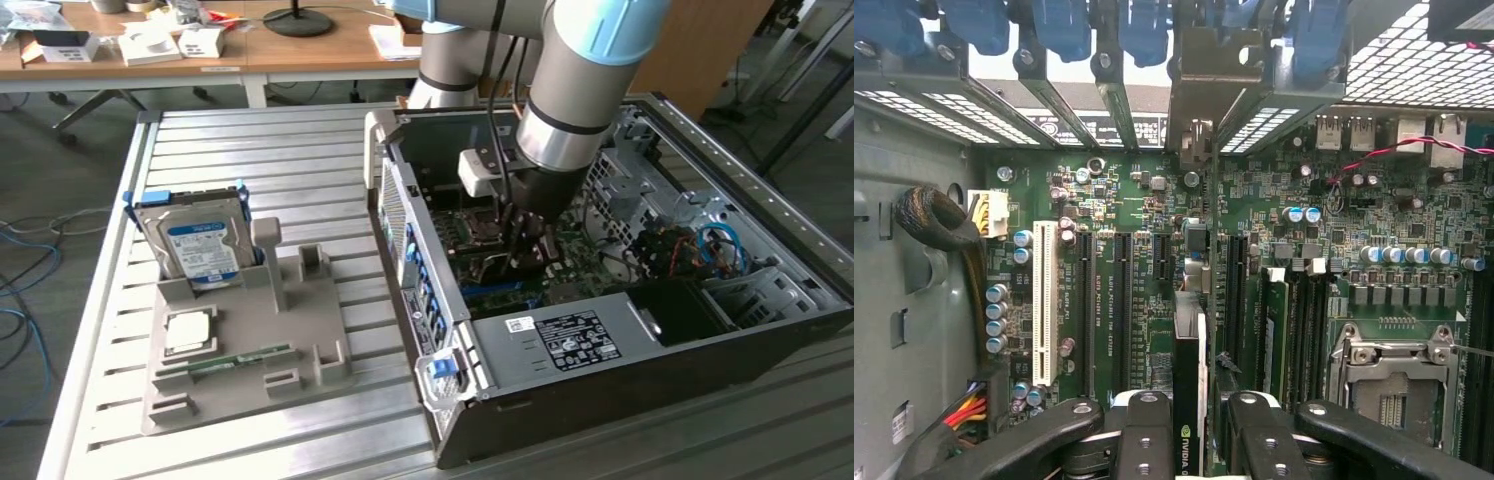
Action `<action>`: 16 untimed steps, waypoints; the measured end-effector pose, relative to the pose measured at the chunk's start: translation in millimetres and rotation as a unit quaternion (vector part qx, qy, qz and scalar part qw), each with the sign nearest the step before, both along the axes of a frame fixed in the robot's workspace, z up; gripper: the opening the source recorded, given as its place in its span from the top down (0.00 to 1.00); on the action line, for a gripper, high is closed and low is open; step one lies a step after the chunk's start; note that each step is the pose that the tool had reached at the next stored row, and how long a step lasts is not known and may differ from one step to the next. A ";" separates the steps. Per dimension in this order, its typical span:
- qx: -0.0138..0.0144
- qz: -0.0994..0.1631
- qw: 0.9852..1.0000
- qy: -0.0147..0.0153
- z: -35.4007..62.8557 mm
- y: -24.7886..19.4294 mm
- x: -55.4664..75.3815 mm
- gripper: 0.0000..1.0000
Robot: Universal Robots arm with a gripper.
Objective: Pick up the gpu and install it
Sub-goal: 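Insert the gpu into the slot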
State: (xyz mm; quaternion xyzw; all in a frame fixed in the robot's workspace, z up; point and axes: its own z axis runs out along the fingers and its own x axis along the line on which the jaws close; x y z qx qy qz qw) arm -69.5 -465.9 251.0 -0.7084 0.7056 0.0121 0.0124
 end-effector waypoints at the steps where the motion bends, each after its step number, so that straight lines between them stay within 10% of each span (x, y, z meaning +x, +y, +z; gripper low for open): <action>1: 0.000 0.000 1.000 0.000 0.0 0.0 0.0 0.74; 16: 0.000 0.000 1.000 0.000 -2.5 0.0 0.0 0.74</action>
